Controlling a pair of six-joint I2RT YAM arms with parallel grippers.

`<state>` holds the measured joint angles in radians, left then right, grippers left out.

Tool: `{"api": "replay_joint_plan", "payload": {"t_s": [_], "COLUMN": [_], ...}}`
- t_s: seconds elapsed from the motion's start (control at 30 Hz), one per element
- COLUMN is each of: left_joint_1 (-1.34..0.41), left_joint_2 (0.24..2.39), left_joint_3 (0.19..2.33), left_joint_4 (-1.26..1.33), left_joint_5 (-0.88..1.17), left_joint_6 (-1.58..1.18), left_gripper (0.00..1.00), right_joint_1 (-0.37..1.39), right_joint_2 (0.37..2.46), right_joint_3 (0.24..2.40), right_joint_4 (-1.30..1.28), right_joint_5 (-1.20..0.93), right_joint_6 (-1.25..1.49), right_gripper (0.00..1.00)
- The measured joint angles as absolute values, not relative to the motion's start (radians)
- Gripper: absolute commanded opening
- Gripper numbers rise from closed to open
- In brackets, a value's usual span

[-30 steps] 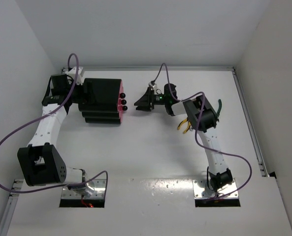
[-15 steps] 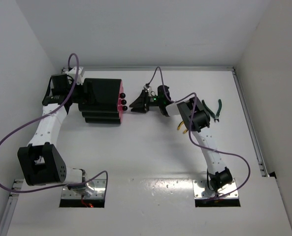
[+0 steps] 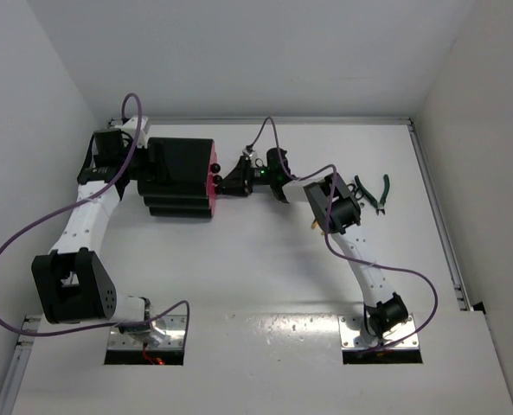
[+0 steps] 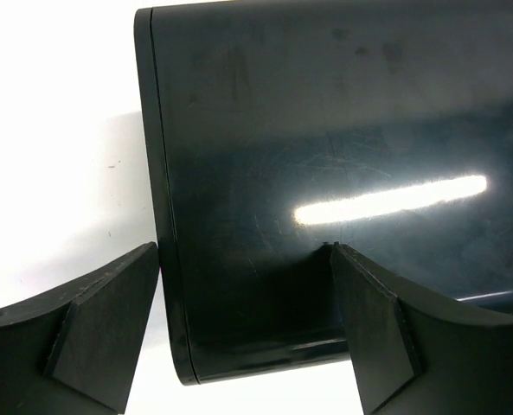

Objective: Sort the tools into containers

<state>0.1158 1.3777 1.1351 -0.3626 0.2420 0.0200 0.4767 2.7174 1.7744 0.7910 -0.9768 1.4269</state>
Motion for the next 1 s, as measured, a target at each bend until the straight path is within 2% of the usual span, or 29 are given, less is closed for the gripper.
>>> {"api": "replay_joint_plan", "payload": {"t_s": [0.53, 0.7, 0.83, 0.87, 1.0], "left_joint_1": [0.11, 0.11, 0.11, 0.11, 0.11], "left_joint_2": [1.386, 1.386, 1.386, 1.386, 1.386], "left_joint_3": [1.134, 1.134, 1.13, 1.13, 1.128], "left_joint_4": [-0.341, -0.338, -0.328, -0.327, -0.324], "left_joint_5": [0.233, 0.228, 0.224, 0.224, 0.221], "left_joint_6": [0.017, 0.017, 0.017, 0.017, 0.016], "left_gripper": [0.85, 0.84, 0.84, 0.84, 0.84], "right_joint_1": [0.486, 0.496, 0.499, 0.499, 0.499], "right_joint_2": [2.733, 2.738, 2.737, 2.737, 2.713], "right_joint_3": [1.812, 1.818, 1.816, 1.816, 1.772], "right_joint_4": [0.739, 0.714, 0.702, 0.702, 0.717], "right_joint_5": [-0.972, -0.959, -0.954, -0.954, -0.931], "right_joint_6": [1.421, 1.395, 1.378, 1.378, 1.361], "right_gripper": [0.46, 0.36, 0.19, 0.19, 0.08]}}
